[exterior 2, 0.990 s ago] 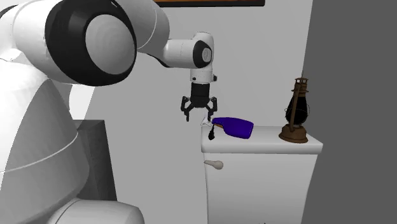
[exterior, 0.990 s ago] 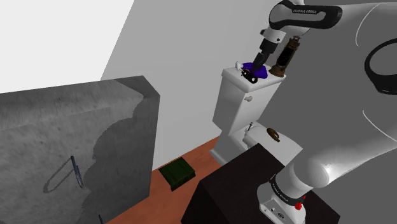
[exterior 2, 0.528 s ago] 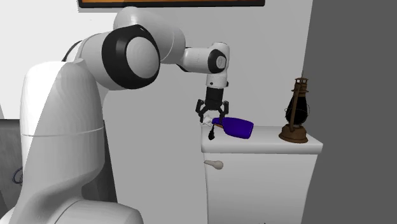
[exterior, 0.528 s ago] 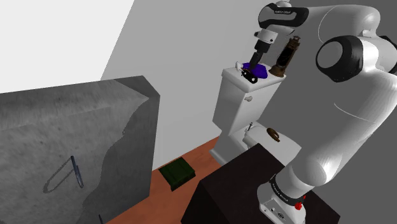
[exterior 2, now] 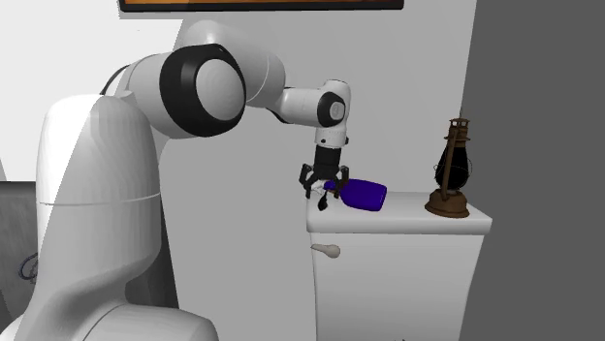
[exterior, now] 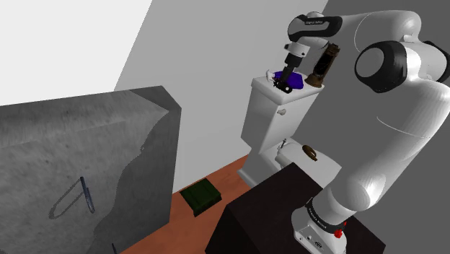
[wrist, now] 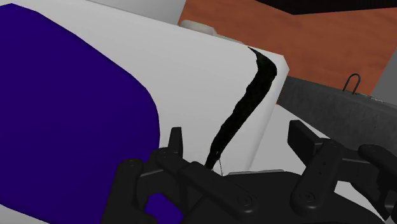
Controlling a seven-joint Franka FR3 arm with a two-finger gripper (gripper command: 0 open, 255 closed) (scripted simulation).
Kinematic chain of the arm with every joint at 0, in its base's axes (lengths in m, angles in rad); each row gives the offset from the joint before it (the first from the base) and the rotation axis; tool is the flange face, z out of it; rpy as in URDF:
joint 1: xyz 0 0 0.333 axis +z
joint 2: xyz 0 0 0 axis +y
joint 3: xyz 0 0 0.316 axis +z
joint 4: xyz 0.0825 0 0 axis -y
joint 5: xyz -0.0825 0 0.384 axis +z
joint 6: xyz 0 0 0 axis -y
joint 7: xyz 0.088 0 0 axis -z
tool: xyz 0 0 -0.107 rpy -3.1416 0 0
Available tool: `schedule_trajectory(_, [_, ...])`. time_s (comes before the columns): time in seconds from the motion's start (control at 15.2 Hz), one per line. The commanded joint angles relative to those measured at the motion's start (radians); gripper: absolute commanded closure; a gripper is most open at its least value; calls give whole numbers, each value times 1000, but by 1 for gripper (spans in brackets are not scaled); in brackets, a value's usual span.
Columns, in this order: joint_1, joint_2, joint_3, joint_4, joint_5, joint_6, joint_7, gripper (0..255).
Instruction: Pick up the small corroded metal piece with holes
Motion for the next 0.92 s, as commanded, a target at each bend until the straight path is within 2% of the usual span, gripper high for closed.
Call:
schedule_trajectory(0.0, [0,0,0,-6,0,6,-1,255])
schedule_trajectory(0.59, [0,2,0,-3,1,5,-1,255])
schedule_trajectory(0.86, [-2,-1,-1,47,-2,-47,4,255])
